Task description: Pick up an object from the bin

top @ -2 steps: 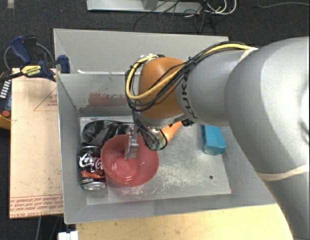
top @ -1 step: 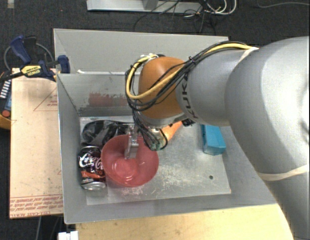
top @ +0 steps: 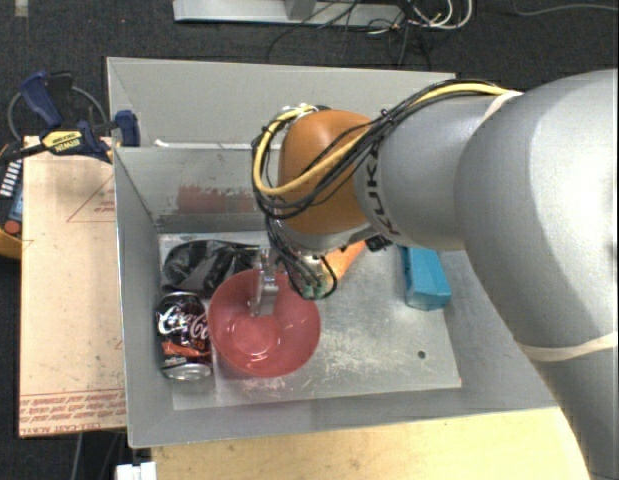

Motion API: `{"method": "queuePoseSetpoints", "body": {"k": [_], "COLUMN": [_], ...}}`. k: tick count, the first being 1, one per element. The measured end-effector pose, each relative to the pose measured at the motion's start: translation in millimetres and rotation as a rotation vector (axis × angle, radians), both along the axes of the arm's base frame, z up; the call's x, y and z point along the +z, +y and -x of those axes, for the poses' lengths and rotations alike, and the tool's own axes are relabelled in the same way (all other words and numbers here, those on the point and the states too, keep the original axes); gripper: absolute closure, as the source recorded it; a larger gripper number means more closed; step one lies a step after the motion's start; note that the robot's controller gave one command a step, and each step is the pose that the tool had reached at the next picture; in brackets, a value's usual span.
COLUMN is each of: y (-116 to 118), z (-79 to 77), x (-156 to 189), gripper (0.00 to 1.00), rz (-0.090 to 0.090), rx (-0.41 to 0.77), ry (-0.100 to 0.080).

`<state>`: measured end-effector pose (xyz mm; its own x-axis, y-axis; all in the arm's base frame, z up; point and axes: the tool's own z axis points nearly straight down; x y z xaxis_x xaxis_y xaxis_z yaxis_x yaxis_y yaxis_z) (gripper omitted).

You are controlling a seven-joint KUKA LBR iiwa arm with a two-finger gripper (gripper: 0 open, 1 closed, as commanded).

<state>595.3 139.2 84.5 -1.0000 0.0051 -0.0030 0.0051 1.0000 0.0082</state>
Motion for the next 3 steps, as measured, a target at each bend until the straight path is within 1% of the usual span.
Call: {"method": "queuePoseSetpoints", "body": {"k": [1,3], "y": [-0.9,-0.8], "z": [1.6,-0.5], "x": [19.3,58.7], "gripper": [1.0,1.0], "rz": [0.002,0.001], "rx": [0.001,0.001], "ry": [0.004,-0.004]}}
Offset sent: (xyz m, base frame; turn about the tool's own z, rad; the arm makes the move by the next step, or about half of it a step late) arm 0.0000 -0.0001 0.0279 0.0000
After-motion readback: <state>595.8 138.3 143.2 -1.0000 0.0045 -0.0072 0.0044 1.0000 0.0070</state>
